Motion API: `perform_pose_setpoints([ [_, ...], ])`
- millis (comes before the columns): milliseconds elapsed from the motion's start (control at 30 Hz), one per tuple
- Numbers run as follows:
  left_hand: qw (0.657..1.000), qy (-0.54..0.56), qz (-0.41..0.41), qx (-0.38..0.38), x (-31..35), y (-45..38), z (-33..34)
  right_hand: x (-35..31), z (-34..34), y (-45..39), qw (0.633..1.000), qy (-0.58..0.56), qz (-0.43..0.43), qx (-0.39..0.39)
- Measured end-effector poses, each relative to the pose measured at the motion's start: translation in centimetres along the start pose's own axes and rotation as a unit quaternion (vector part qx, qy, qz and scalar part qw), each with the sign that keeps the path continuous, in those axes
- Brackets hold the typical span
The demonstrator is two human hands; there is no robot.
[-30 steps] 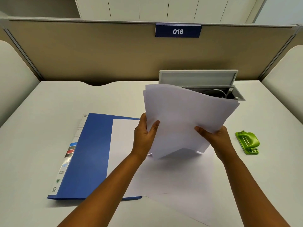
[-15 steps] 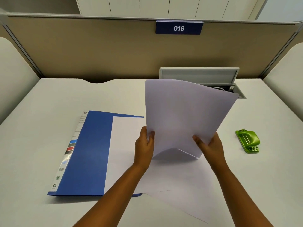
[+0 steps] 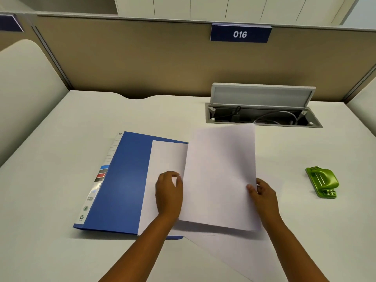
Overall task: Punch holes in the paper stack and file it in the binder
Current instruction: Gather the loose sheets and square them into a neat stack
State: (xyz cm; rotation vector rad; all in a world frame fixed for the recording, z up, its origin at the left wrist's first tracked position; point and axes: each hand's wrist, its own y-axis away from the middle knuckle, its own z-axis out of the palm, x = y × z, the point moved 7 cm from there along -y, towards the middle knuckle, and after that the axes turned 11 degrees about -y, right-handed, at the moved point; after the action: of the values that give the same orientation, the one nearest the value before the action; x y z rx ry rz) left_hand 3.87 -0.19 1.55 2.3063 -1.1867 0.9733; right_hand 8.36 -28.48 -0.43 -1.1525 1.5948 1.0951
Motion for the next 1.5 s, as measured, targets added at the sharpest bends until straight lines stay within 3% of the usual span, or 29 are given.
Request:
perform_pose_setpoints([
  [100,0.985,-0.158,-0.042,0.049,-2.9,0.1,-1.1,1.1,1.5,0.3,1.0,0.018,0.023,-0.01],
  [200,0.939,-0.335,-0.059,-0.038,-5.6,0.9,-0.2,1.5,3.0,0.4,0.997,0.062,0.03,-0.022],
  [267,0.918,-0.39,-0.05,-0.047,-6.4,1.5,0.0,1.7,3.4,0.4,0.996,0.078,0.032,-0.024],
  [500,0.921,-0.382,-0.062,-0.052,-6.7,1.5,0.6,1.4,2.3,0.4,0.999,0.022,0.027,-0.013],
  [600,0.904,-0.421,-0.041,-0.059,-6.3,1.1,0.6,0.3,-0.6,0.1,0.998,-0.001,-0.007,0.065],
  [733,0.917,-0.389,-0.067,-0.063,-6.2,0.6,0.1,0.3,-5.3,-1.1,0.988,-0.01,-0.007,0.155],
  [867,0.94,-0.316,-0.116,-0.05,-6.4,-0.6,-0.6,2.0,-5.5,-1.4,0.991,0.02,0.041,0.126],
  [1133,0.928,-0.331,-0.153,-0.07,-6.1,-1.7,-0.6,2.8,-3.3,0.0,0.991,0.032,0.05,0.12],
  [1500,0.959,-0.248,-0.127,-0.045,-6.8,-1.6,-0.9,0.6,6.2,2.4,0.992,0.117,0.004,-0.036],
])
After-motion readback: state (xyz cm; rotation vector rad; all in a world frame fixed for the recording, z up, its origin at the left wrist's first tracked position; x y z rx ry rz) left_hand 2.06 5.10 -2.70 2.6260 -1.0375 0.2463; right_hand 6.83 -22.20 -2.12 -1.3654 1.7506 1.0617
